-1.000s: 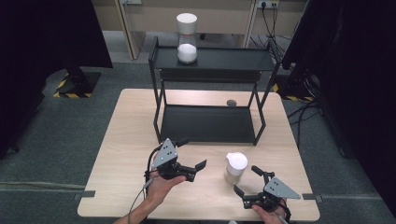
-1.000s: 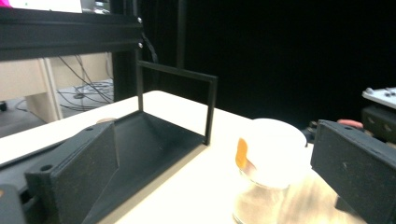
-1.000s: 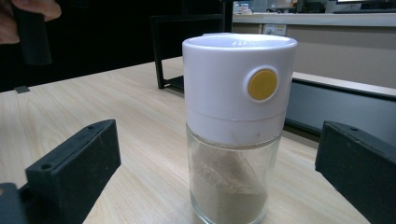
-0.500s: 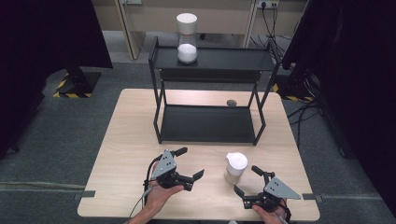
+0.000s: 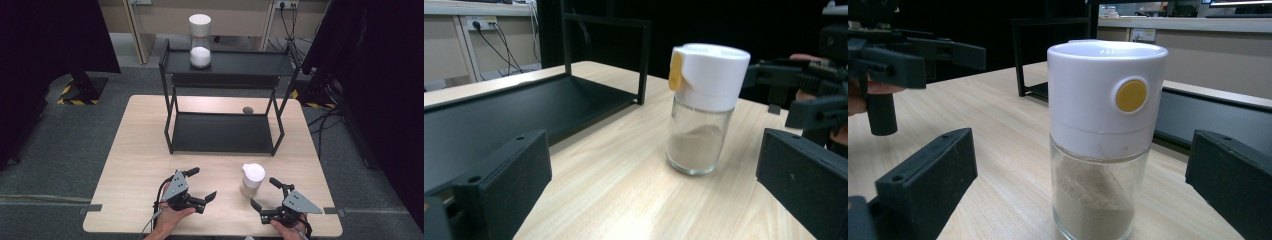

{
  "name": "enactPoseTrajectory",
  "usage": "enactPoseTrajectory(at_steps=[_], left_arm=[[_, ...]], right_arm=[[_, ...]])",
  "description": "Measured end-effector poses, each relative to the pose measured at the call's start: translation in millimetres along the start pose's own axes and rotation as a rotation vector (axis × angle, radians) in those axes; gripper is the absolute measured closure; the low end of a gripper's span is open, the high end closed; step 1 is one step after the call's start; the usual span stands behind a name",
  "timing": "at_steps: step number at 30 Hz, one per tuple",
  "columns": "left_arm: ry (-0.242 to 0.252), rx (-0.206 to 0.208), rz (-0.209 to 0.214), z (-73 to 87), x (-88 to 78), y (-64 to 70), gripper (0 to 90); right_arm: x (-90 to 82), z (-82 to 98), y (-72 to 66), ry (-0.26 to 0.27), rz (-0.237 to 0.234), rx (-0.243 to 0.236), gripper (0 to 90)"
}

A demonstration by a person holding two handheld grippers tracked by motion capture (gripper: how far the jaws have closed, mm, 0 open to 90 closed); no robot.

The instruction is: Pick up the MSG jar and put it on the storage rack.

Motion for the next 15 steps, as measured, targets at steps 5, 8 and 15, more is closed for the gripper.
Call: enactPoseTrajectory(at_steps=[5,8,15], left_arm=[[0.007,0.032,-0.011,6.1,-1.8,3.7,1.2],[0.008,0.031,-0.009,7.3,-2.6,4.2,1.3],[0.006,0.022,-0.006,10.2,-0.4,3.7,1.2]], right_arm=[[0.2,-0.1,-0.5,-0.001,-0.002,-0.003,0.5],[0.2,-0.1,-0.4,-0.001,-0.003,-0.004,0.5],[0.1,0.1,-0.3,0.000,-0.003,-0.002,0.5]])
Point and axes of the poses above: each handheld gripper's, and its own axes: x roughly forward along the jaws, z roughly out of its underside, y roughly to its right, the point moved 9 cm from there along x, roughly forward along the jaws, and after that the axes turned 7 degrees about -y, right-handed, at the moved point
